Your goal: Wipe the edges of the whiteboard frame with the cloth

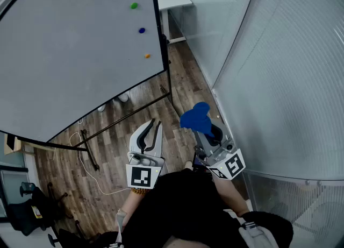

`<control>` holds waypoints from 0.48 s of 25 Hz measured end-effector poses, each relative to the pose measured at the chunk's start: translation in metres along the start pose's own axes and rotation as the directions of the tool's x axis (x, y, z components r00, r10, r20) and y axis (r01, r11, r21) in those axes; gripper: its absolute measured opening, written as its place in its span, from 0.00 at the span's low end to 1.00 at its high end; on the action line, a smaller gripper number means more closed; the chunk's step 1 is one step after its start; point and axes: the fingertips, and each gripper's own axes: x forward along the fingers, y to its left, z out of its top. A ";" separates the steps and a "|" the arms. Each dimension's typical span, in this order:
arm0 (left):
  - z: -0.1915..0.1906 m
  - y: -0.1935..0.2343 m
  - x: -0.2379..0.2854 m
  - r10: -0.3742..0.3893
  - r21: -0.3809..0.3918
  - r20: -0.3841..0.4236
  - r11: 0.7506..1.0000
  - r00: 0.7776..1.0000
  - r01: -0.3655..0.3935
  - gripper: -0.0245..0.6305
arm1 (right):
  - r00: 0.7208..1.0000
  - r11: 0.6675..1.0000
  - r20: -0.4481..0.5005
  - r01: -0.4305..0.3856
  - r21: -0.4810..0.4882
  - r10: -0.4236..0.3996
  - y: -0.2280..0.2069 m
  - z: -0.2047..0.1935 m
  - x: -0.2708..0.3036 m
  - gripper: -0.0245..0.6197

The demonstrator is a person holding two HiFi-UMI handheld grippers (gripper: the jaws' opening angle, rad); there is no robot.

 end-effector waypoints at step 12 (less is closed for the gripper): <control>-0.024 -0.039 0.034 0.064 -0.029 -0.032 0.997 0.997 -0.065 0.25 | 0.994 0.989 -0.038 -0.100 0.106 0.104 -0.041 -0.016 -0.030 0.19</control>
